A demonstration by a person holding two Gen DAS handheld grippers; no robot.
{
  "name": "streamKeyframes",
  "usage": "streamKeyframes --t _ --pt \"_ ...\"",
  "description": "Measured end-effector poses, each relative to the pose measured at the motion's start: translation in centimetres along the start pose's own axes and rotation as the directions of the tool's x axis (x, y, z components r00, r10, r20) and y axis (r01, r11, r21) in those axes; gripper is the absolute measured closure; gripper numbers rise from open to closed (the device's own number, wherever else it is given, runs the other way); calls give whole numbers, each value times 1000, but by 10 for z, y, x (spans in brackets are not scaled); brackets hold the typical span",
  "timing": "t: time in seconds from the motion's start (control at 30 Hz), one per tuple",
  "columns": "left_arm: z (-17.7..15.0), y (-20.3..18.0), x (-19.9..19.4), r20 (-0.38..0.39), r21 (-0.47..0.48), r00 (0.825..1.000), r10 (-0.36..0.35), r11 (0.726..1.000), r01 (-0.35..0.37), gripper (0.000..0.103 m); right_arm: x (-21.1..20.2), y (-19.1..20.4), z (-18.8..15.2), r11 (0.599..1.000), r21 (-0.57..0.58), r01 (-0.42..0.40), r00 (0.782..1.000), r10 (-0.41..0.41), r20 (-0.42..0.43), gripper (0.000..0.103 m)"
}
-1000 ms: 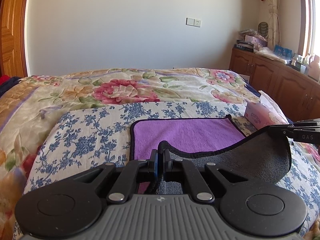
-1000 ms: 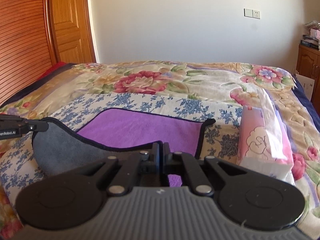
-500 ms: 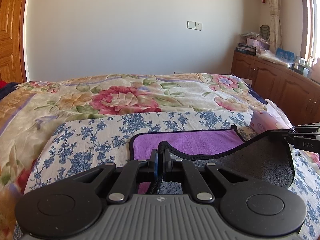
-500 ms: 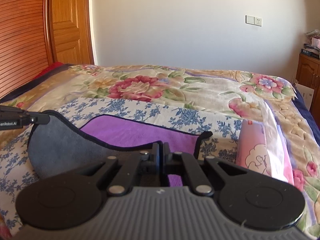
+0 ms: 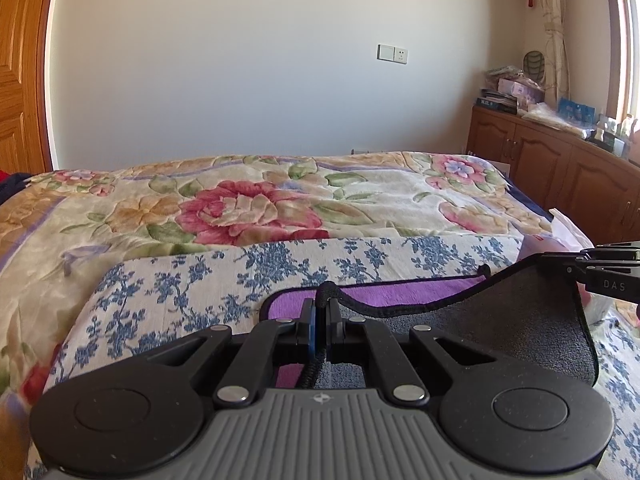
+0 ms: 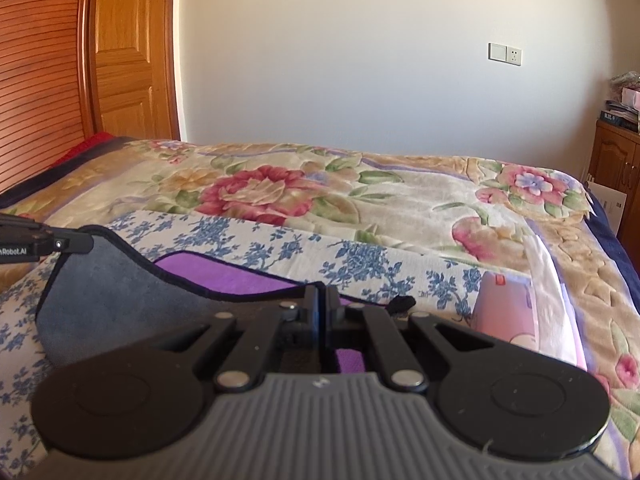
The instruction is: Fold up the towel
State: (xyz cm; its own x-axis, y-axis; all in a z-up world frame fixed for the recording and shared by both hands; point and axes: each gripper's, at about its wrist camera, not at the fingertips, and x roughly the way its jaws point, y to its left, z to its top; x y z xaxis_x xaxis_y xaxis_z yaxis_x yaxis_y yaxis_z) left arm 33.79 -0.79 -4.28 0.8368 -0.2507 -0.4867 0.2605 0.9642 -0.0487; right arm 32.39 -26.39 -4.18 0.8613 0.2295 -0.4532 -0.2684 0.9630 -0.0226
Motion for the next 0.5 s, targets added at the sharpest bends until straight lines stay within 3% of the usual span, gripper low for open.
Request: streamKeyframes --t 0.5 --pt "21 4 32 11 30 1000 24 999 -25 98 29 -9 12 998 -40 43 999 -43 2 99"
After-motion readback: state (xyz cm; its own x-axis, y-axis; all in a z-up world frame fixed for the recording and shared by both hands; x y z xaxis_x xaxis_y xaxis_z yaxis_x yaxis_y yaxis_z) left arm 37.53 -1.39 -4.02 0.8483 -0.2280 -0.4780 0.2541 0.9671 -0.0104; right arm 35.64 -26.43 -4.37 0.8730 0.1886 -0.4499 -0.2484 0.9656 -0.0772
